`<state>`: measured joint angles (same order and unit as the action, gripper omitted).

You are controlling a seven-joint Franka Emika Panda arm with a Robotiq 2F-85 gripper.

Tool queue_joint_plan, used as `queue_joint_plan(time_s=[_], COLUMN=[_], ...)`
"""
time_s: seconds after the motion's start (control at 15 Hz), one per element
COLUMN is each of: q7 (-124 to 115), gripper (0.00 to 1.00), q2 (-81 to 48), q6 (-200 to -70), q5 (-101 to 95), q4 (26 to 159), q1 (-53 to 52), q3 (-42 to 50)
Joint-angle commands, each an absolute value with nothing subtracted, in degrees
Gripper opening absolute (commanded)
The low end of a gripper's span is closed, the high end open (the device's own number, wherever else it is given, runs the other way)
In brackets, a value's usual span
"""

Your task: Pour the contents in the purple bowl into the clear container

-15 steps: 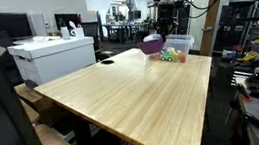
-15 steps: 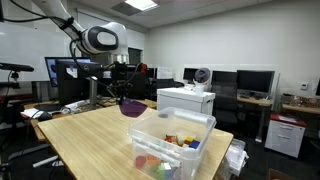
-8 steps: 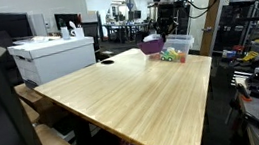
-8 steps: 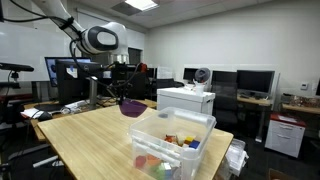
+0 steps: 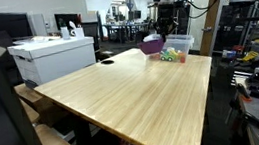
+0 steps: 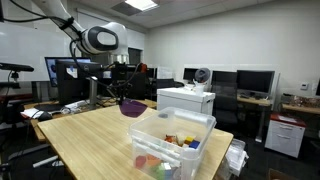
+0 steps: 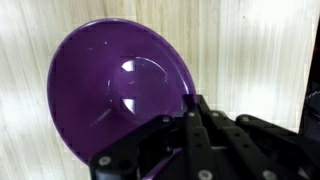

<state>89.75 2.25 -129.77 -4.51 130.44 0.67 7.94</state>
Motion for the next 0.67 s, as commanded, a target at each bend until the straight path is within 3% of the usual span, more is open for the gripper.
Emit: queue_joint_plan(time_s=[0.0,0.6], q7=[89.8,89.7], gripper=[0.04,0.01], q2=[2.3,2.3], q6=[-129.6,-129.7], q5=[-4.5,-4.5], q4=[130.4,130.4], q1=[1.8,1.8], q3=[6.8,6.7])
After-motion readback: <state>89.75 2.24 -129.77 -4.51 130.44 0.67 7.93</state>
